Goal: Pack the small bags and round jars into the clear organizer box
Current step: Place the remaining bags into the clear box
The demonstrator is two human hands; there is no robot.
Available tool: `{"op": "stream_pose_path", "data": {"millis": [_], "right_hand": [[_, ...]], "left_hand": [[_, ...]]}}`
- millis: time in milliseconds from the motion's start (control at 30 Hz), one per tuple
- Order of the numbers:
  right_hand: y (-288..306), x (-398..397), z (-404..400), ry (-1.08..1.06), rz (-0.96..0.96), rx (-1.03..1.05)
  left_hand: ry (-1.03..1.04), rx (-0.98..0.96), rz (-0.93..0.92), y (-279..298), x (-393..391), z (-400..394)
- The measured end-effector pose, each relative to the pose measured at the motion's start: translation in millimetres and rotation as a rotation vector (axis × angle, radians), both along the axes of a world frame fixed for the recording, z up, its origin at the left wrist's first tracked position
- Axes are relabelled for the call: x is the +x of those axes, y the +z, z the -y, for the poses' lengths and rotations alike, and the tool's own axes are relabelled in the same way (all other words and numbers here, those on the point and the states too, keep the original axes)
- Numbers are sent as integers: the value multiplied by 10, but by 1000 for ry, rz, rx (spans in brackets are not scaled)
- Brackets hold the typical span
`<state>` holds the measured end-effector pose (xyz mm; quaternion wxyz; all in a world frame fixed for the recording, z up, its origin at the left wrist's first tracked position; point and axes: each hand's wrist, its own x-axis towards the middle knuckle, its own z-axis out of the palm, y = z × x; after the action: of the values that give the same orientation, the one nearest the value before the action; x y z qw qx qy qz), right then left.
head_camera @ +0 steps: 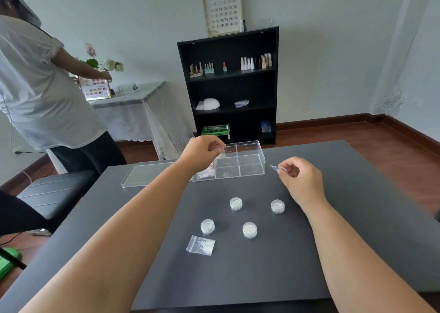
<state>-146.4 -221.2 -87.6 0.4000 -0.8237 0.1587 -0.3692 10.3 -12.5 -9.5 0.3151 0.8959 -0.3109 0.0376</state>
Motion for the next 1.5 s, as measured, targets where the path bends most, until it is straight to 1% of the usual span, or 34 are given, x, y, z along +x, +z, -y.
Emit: {"op": "stream_pose_path", "data": {"millis": [200,433,567,733,933,1233,1500], "right_hand": [[-34,51,11,25,16,-1],[-37,73,9,18,14,-12],[-31,68,1,21,21,-17],[-24,73,-1,21,31,-13],[-23,69,1,21,38,-29],[-17,69,4,19,35,-24],[-12,68,6,10,27,-25]], "left_hand": [[16,122,-32,-159,104,61],[-23,247,14,-246,145,108],[9,339,36,-250,165,146],[-10,418,21,-199,186,173],[-19,561,29,-140,216,237],[-61,648,31,-159,281,271],[-67,655,46,-140,312,261]]}}
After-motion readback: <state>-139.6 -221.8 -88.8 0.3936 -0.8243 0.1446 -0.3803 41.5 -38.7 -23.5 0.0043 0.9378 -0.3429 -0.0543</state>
